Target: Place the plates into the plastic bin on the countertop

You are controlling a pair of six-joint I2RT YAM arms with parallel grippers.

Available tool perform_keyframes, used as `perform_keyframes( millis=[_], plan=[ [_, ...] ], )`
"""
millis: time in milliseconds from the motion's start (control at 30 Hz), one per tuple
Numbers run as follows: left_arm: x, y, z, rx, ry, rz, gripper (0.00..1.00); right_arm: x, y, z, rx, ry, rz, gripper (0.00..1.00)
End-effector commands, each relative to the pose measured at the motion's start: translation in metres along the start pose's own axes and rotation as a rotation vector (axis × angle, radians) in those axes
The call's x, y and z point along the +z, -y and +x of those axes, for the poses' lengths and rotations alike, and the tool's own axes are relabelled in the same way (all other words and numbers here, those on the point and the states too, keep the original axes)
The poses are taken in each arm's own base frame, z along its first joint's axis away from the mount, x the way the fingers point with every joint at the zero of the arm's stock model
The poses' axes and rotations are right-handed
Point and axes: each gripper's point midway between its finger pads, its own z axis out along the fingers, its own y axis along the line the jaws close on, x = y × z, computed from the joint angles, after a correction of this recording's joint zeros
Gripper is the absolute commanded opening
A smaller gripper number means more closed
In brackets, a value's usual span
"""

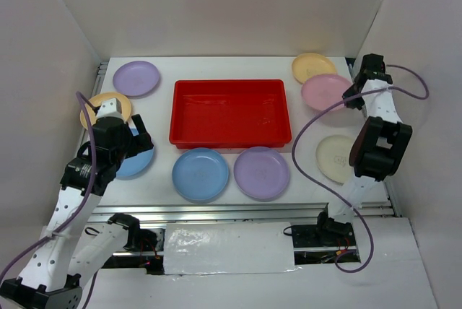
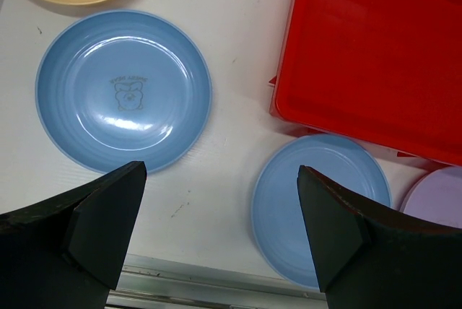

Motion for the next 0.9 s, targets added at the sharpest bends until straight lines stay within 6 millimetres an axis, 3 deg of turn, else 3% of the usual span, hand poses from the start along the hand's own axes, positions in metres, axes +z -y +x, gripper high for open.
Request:
perform_keyframes(
  millis=[0,100,233,267,300,367,400,433,500,633,733,867],
  plan=[
    [0.0,0.002,-0.008,-0.002,0.028,0.002,0.99,-0.08,-0.03,-0.036,0.052,0.175,-0.121,0.0],
    [0.001,0.003,-0.008,-0.001,0.026,0.003,0.99,-0.13,-0.068,-0.038,0.01,0.236,-0.227,0.0],
    [0.001,0.002,-0.008,-0.004,0.029,-0.004,0.99,-0.155,-0.132,0.009,-0.147,0.178,-0.362,0.0],
    [0.001,0.001,-0.008,-0.004,0.028,-0.006,0.99,-0.158,-0.151,0.028,-0.202,0.118,-0.433,0.0],
    [0.002,0.002,-0.008,-0.005,0.026,-0.005,0.99,-0.159,-0.18,0.061,-0.269,0.06,-0.499,0.0],
    [0.003,0.001,-0.007,-0.003,0.022,-0.01,0.99,-0.154,-0.211,0.106,-0.337,-0.068,-0.604,0.0],
    [0.003,0.001,-0.007,-0.002,0.022,-0.009,0.99,-0.161,-0.23,0.129,-0.375,-0.099,-0.664,0.0],
    [0.004,0.002,-0.006,0.0,0.014,-0.006,0.99,-0.17,-0.24,0.14,-0.387,-0.116,-0.707,0.0],
    [0.004,0.004,-0.007,0.005,0.014,0.001,0.99,-0.159,-0.264,0.18,-0.425,-0.198,-0.74,0.0],
    [0.003,0.003,-0.007,0.002,0.023,0.002,0.99,-0.136,-0.289,0.222,-0.454,-0.255,-0.716,0.0],
    [0.003,0.002,-0.008,0.002,0.028,-0.003,0.99,-0.114,-0.289,0.236,-0.441,-0.277,-0.664,0.0],
    [0.007,0.003,-0.005,0.01,0.01,-0.008,0.99,-0.093,-0.282,0.234,-0.409,-0.253,-0.611,0.02]
  ],
)
